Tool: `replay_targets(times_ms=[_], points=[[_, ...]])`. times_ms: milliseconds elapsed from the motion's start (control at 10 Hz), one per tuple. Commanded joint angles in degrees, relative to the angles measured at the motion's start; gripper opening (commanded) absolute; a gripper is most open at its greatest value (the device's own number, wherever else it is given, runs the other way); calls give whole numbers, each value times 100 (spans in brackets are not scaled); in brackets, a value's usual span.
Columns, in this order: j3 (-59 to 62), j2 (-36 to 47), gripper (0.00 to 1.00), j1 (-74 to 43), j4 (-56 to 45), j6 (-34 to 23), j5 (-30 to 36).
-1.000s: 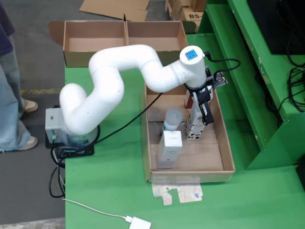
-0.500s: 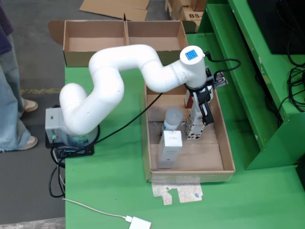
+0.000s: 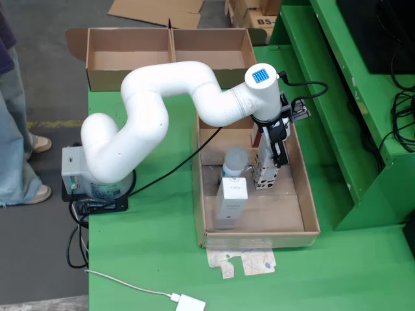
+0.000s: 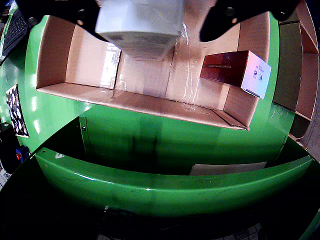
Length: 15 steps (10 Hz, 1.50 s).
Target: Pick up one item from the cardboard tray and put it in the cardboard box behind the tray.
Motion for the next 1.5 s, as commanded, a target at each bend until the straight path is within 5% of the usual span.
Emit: replay_targets(times_ms=[0,200,1400], points=[[199,125,20,27,63,-23,8],[199,125,0,27,63,-23,8],[38,221,0,-35,103,-124,84]])
